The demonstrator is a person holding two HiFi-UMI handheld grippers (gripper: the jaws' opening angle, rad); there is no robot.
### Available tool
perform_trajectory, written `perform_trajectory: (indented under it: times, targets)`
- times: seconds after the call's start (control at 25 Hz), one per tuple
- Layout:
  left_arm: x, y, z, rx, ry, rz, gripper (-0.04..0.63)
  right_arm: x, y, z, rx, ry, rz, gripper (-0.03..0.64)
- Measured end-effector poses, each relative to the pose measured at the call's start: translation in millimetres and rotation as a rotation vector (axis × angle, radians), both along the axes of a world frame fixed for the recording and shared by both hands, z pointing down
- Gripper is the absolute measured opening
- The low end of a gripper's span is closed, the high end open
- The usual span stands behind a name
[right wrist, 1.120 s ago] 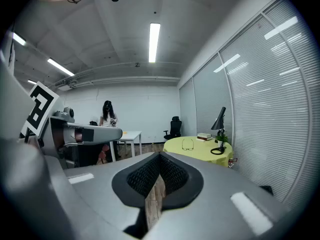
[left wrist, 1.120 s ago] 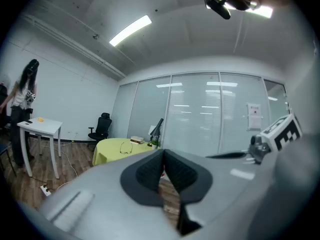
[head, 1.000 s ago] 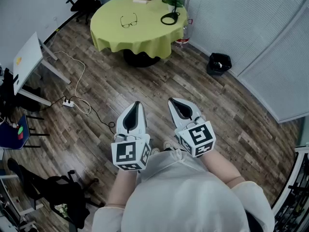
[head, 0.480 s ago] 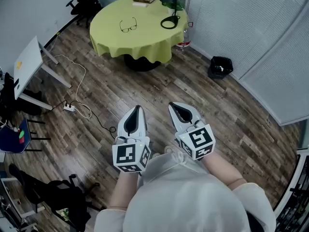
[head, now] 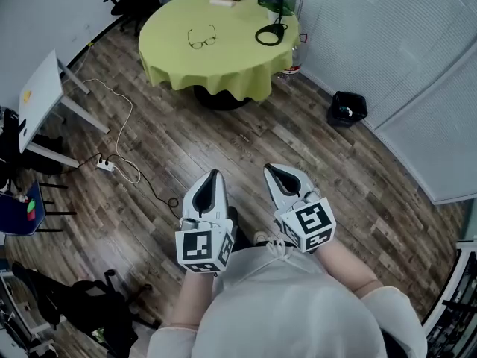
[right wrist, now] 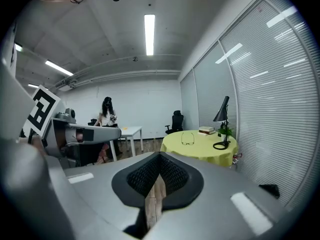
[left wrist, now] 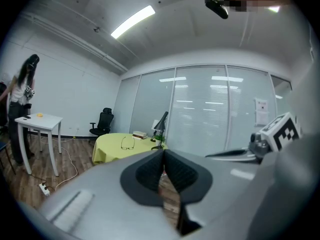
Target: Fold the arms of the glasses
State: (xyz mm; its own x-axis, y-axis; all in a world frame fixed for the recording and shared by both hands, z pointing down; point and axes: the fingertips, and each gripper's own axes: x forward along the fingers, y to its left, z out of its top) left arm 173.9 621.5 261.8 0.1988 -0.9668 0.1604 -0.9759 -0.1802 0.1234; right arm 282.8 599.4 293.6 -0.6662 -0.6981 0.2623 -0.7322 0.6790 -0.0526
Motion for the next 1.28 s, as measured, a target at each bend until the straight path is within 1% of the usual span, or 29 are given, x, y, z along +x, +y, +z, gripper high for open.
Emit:
perform_trajectory:
  times: [0.16, 0.32, 0.48, 0.64, 0.72, 0.8, 0.96, 1.12, 1.2, 1.28]
  targets:
    - [-30, -52, 9, 0.004, -0.015, 0.030, 0.006, -23, -56, 5, -0.011, -0.015, 0.057, -0.002]
    - [-76, -122, 12, -0.015, -0.009, 0.069, 0.005, -65, -124, 10, -0.045, -0.022, 0.102, -0.002]
    - [-147, -189, 4, -0.005, -0.024, 0.083, 0.005, -131, -187, 7, -0.060, -0.011, 0.120, -0.002]
    - [-222, -256, 1, -0.022, -0.014, 0.096, 0.006, -194, -252, 4, -0.067, -0.004, 0.164, -0.002]
    - [-254, -285, 0, -0.027, -0.020, 0.097, 0.006, -221, -279, 5, -0.077, -0.008, 0.174, -0.002]
    - [-279, -312, 2, -0.036, -0.017, 0.098, 0.006, -243, -304, 5, -0.083, -0.011, 0.178, -0.002]
    - [-303, -360, 15, -0.074, 0.024, 0.111, 0.006, -265, -350, 10, -0.097, 0.000, 0.197, -0.002]
    - [-314, -400, 30, -0.109, 0.057, 0.112, 0.006, -270, -393, 21, -0.113, 0.016, 0.219, 0.000]
    - [-317, -422, 35, -0.114, 0.070, 0.106, 0.006, -270, -417, 24, -0.110, 0.024, 0.215, -0.002]
    - [-317, -450, 36, -0.107, 0.068, 0.098, 0.006, -269, -449, 25, -0.099, 0.020, 0.206, -0.002]
